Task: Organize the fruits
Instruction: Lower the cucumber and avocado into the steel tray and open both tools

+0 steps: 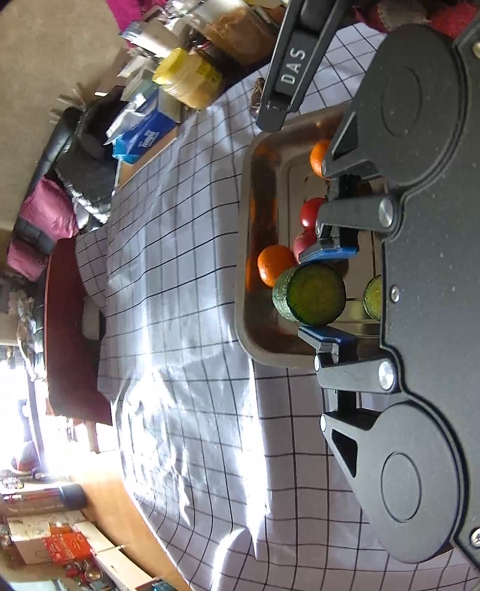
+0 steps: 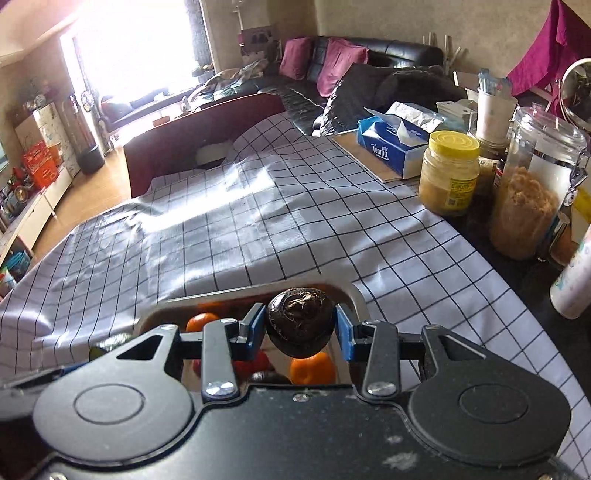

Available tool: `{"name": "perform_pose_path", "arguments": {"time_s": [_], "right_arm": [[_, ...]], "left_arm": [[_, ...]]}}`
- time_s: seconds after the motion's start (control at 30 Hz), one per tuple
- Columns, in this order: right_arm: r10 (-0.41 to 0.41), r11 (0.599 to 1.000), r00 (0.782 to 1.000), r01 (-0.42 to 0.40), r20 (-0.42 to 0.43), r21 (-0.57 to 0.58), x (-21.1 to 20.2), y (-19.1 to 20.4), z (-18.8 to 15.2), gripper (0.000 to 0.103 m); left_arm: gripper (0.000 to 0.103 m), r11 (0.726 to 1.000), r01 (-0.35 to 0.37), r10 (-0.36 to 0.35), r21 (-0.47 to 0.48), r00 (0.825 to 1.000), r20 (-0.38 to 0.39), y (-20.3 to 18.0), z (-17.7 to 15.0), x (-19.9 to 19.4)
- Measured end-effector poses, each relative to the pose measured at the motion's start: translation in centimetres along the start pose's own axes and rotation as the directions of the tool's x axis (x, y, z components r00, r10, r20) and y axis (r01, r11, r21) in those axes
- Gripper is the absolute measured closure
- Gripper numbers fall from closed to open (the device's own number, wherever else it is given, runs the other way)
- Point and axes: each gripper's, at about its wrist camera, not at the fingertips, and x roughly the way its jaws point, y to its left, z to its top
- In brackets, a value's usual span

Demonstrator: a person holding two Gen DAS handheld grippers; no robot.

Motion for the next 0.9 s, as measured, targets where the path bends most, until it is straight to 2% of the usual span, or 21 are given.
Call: {"name": "perform_pose_path", "arguments": {"time_s": [0.13,0.3,0.5,0.63,0.9], "right_arm": [[-0.043,0.999,0.999,0.043,-0.007,-0.024,1.1,0.2,-0.3,0.062],[-0.072,0.997,0.996,0.071,-0.059,-0.03,3.1,0.2,-0.5,0.062],[-0.078,0.996,0.992,0.074,-0.101,-0.045,4.7,0.2,-0.9,0.062],[-0.074,0.996,0.993,0.069,-0.097,-0.052,5.0,0.2,-0.9,0.061],[-0.06,0.997,0.995,0.057,-0.073,-0.052,4.2,0.3,-0.7,0.061]], "left_arm": [[0.059,1.0,-0.01,0.01,0.001,1.0,-0.022,-0.1,0.0,0.9],[0.059,0.999,-0.034,0.034,0.003,0.999,-0.042,-0.1,-0.1,2.0],[0.059,0.999,-0.043,0.043,0.006,0.997,-0.066,-0.2,-0.3,3.1],[0.057,0.998,-0.057,0.058,0.013,0.998,-0.027,-0.3,-0.3,2.4],[0.057,0.999,-0.043,0.043,0.0,0.998,-0.038,-0.3,-0.2,2.1]]}}
